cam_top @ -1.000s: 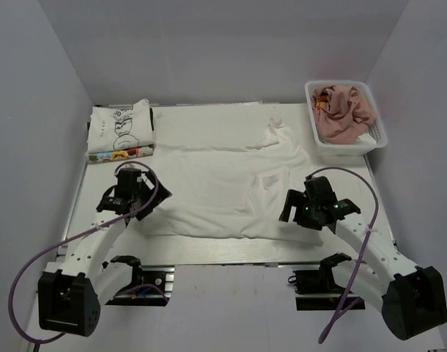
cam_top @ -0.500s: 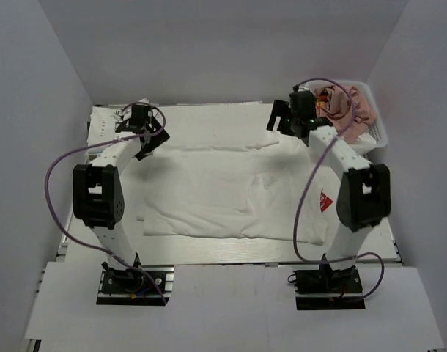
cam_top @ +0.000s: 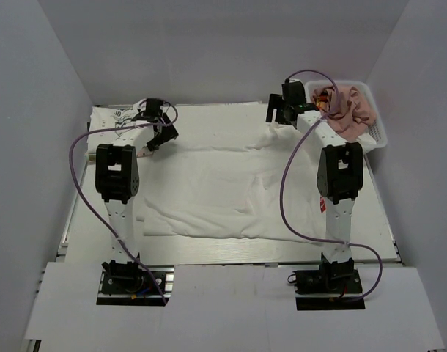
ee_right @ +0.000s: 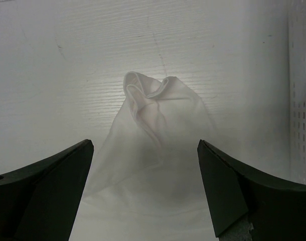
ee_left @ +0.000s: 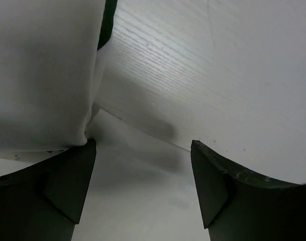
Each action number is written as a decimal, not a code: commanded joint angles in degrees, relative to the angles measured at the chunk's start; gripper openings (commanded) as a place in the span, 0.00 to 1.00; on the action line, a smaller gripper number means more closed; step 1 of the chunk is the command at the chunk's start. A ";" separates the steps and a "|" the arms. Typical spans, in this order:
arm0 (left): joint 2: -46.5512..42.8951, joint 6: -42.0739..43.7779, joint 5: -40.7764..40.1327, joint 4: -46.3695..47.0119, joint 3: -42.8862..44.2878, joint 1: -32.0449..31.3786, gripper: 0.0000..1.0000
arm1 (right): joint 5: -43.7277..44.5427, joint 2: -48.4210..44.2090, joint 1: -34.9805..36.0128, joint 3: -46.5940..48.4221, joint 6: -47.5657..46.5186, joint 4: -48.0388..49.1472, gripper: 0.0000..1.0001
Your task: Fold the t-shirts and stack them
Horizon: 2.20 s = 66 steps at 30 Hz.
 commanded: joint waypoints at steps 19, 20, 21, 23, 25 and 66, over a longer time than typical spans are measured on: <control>4.33 -7.90 2.49 -4.79 2.79 -1.58 0.18 | -1.95 11.00 -1.47 8.98 -1.88 10.67 0.90; 3.81 -7.90 2.49 -4.79 2.00 -1.58 0.14 | -2.30 13.09 -1.47 9.70 -1.61 11.02 0.90; 3.28 -7.90 2.49 -4.26 0.51 -1.58 0.11 | -3.52 13.55 -1.39 10.23 -0.65 11.28 0.89; 2.48 -7.90 2.49 -4.26 -0.11 -1.58 0.02 | -4.23 14.78 -1.39 10.94 0.58 12.07 0.82; 2.48 -7.90 2.49 -4.78 0.67 -1.58 0.00 | -4.59 15.05 -1.39 11.03 2.43 14.00 0.58; -38.37 -1.83 -12.90 0.30 -33.48 -4.83 0.00 | -0.18 -67.73 -1.56 -62.96 14.83 0.30 0.00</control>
